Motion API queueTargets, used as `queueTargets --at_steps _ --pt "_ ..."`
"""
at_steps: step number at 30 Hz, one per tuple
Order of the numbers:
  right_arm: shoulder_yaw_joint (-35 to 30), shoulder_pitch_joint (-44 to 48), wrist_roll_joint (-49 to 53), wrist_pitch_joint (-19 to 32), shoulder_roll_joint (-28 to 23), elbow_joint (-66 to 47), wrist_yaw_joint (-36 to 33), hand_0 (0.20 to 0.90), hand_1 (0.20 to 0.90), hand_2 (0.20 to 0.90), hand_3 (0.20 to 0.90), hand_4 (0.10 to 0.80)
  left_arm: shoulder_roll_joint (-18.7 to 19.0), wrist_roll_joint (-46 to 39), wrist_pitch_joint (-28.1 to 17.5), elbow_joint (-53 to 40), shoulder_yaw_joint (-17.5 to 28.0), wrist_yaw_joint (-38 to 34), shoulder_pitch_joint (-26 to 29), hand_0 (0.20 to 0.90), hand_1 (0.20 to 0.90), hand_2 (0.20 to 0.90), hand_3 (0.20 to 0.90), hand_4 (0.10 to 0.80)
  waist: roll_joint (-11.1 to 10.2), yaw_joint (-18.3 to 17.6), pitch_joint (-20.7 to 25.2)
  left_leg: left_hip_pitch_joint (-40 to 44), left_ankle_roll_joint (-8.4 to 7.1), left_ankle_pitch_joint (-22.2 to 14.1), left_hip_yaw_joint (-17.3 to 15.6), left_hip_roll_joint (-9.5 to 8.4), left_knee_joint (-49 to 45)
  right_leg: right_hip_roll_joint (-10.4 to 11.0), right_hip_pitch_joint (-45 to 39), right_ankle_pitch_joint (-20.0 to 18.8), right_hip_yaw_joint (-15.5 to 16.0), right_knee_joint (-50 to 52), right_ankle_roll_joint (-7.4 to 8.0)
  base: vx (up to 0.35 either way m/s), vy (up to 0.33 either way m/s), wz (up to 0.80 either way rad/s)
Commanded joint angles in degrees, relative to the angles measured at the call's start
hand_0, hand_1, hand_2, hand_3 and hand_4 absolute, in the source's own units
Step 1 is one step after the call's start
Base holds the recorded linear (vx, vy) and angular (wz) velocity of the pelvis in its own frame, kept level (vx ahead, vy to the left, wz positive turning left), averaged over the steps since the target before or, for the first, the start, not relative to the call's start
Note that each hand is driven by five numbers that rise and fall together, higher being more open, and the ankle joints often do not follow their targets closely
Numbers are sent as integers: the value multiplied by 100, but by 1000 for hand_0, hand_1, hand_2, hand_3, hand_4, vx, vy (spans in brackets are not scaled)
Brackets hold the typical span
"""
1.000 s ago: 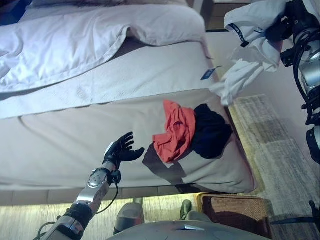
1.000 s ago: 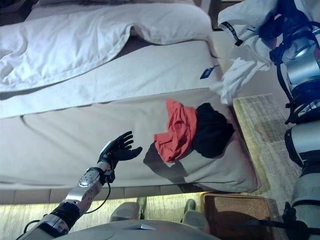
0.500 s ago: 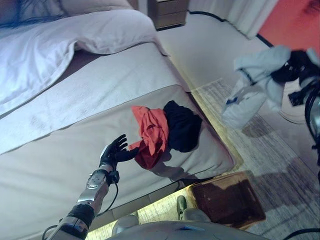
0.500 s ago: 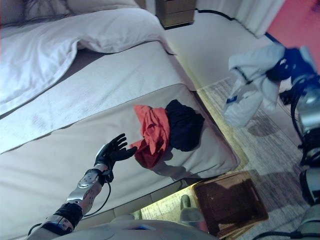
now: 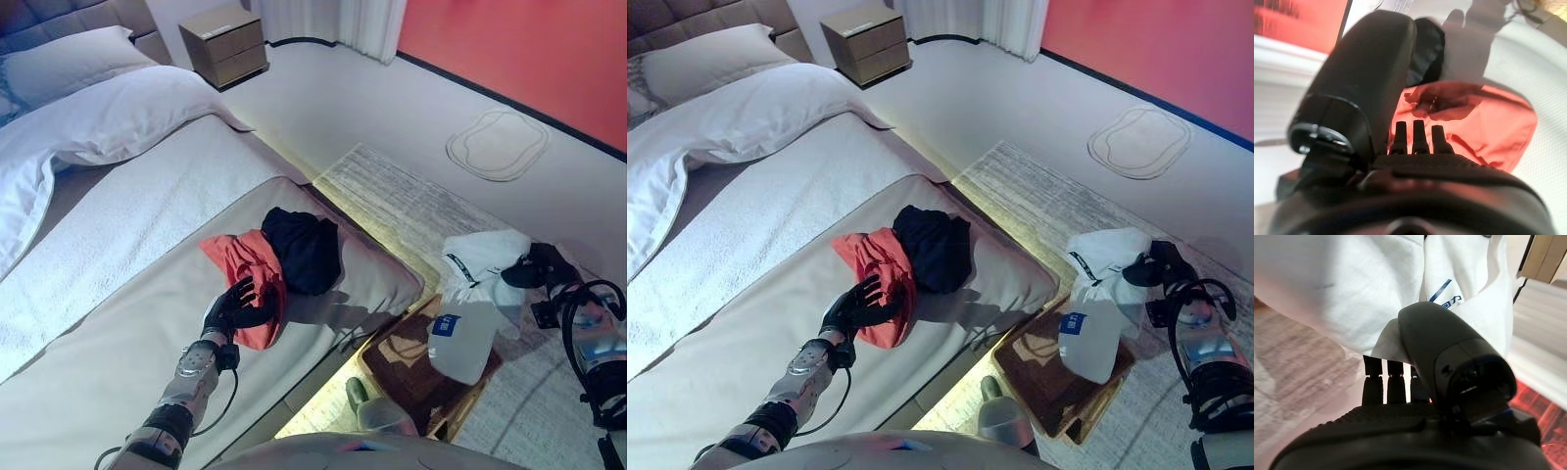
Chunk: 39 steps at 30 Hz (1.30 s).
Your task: Pick up the clothes from the bed and place them into the basket
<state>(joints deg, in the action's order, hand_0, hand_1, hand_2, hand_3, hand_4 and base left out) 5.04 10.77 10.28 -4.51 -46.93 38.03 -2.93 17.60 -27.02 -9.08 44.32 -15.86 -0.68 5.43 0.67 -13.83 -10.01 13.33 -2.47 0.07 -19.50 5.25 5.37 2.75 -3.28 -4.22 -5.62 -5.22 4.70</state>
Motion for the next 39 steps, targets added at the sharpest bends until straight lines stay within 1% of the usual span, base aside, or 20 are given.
queueTargets --at_steps 1,6,11,12,13,19,25,31,35,36,37,39 --pt "-432 577 248 763 -68 75 99 300 300 300 200 100 145 93 -357 134 -81 99 278 900 900 900 900 800 -115 110 472 -231 65 -569 128 -6 -197 -30 182 248 -12 333 116 -49 -40 -20" --pt "-418 600 243 745 -40 300 250 300 300 300 200 100 102 93 -369 222 -125 204 305 900 900 900 900 800 -61 66 450 -234 40 -566 83 11 -191 -40 202 266 20 341 118 -21 -12 -8" --pt "-412 494 112 749 105 534 311 300 300 300 200 100 58 124 -431 215 -170 201 288 900 900 900 900 800 -21 87 450 -249 12 -522 62 22 -143 -31 251 242 41 333 126 -6 -5 1" --pt "-404 482 80 745 123 586 304 413 413 413 332 232 55 121 -435 216 -182 193 291 900 900 900 900 800 -17 86 432 -236 15 -529 77 21 -142 -26 229 248 59 329 132 0 0 0" --pt "-387 467 57 745 156 644 279 900 900 900 900 800 49 115 -439 220 -192 179 302 900 900 900 900 800 -15 95 425 -243 12 -522 87 21 -141 -21 227 242 70 325 133 -23 -18 4" --pt "-326 412 -177 564 344 1019 153 900 900 900 900 800 68 96 -436 173 -214 140 343 900 900 900 900 800 19 168 406 -283 13 -479 140 4 -98 3 279 218 133 326 136 -8 -6 2" --pt "-346 282 -289 491 485 1266 -27 900 900 900 900 800 101 75 -487 123 -185 122 311 900 900 900 900 800 34 220 392 -294 16 -468 191 -7 -88 18 267 201 175 301 142 0 -3 4" --pt "-285 210 -482 563 558 1313 -218 900 900 900 900 800 107 106 -513 110 -170 142 304 900 900 900 900 800 33 249 381 -294 20 -457 234 -7 -73 23 266 183 189 284 140 3 -5 7" --pt "-266 173 -556 599 515 978 -330 900 900 900 900 800 115 72 -488 34 -142 115 287 900 900 900 900 800 28 250 370 -300 12 -449 265 0 -72 22 259 183 183 282 140 0 0 0" --pt "-239 185 -558 599 508 696 -422 900 900 900 900 800 109 71 -462 9 -132 98 291 900 900 900 900 800 26 254 360 -302 9 -445 289 0 -71 24 249 179 187 277 138 0 0 0" --pt "-237 187 -544 577 506 655 -427 900 900 900 900 800 108 73 -460 9 -129 98 291 900 900 900 900 800 25 254 358 -301 8 -445 291 0 -71 24 247 179 189 276 138 0 0 0" --pt "-200 240 -558 515 462 38 -545 900 900 900 900 800 91 58 -466 -1 -78 81 257 900 900 900 900 800 19 249 348 -296 4 -441 319 -4 -72 29 222 185 202 273 126 0 0 0"
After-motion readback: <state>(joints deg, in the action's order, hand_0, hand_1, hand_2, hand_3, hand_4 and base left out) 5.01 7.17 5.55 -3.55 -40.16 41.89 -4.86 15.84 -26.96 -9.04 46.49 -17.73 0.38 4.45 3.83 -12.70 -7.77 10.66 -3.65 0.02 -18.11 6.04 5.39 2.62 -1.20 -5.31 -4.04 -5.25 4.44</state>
